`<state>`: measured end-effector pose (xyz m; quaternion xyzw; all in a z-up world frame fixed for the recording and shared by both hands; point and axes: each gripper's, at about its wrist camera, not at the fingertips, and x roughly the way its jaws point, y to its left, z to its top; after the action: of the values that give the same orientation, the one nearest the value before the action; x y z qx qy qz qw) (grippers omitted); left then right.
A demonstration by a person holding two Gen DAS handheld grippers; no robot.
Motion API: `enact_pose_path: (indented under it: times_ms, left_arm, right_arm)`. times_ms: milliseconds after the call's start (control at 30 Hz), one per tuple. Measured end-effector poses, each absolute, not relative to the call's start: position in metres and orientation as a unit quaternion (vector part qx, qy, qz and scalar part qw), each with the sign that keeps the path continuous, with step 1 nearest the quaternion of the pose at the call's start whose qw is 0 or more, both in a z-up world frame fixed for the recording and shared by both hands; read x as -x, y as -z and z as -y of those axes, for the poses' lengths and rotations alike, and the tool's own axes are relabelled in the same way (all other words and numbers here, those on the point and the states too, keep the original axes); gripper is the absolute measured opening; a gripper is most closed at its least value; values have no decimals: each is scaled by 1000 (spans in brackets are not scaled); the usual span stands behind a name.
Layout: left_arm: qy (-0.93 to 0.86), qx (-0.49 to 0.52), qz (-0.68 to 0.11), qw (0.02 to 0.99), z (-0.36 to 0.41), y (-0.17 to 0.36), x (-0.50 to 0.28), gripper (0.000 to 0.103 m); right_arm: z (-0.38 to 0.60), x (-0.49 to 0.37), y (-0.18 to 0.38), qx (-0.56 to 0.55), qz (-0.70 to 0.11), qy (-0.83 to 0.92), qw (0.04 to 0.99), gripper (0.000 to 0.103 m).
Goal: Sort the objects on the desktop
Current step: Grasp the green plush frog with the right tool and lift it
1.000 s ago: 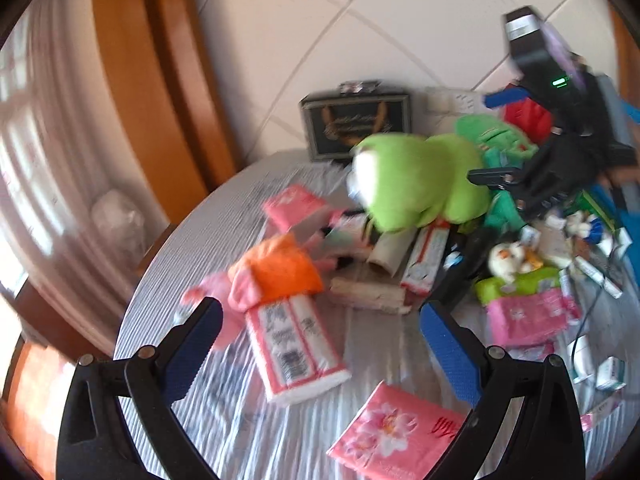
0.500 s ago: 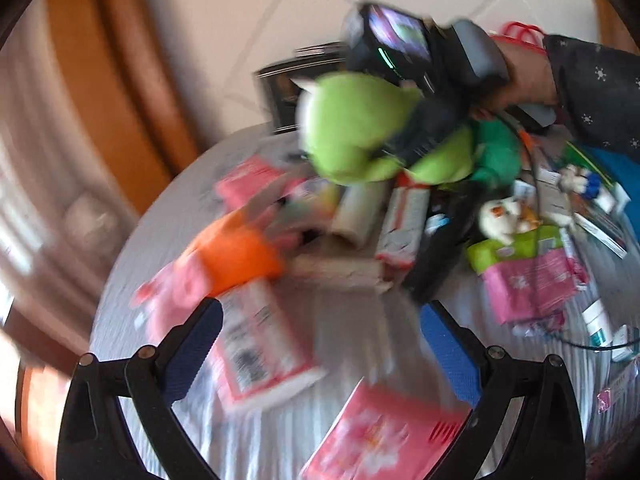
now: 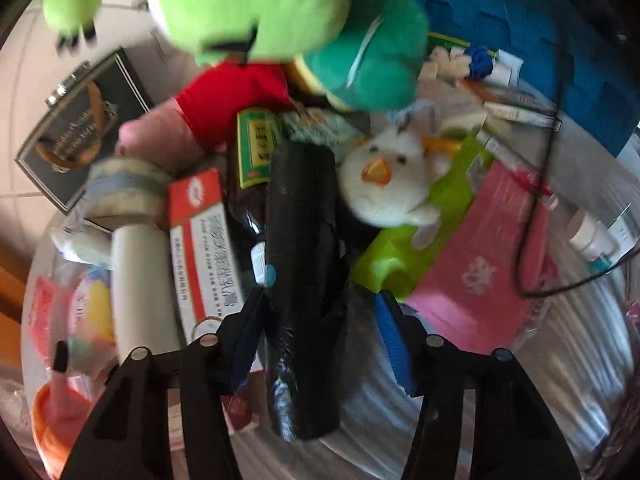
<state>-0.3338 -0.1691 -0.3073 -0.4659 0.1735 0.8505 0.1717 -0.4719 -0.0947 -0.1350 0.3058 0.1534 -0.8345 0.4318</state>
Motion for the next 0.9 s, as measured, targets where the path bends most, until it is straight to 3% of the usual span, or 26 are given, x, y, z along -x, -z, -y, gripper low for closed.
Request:
enact_pose_path:
  times_ms: [100, 200, 400, 900]
  left_arm:
    - [-844, 484, -162, 167, 171, 314, 342, 35]
    - [-842, 491, -155, 162, 172, 311, 340, 32]
    - [-864, 468, -145, 112, 179, 282, 321, 31]
    - [-937, 328, -101, 67, 157, 123, 268, 31]
  right_arm:
    - [83, 464, 137, -305, -123, 841, 429, 76]
    - [74, 461, 133, -299, -107, 850, 420, 76]
    - [42, 443, 114, -296, -60, 865, 400, 76]
    - [-77, 351, 36, -274, 106, 900, 322, 76]
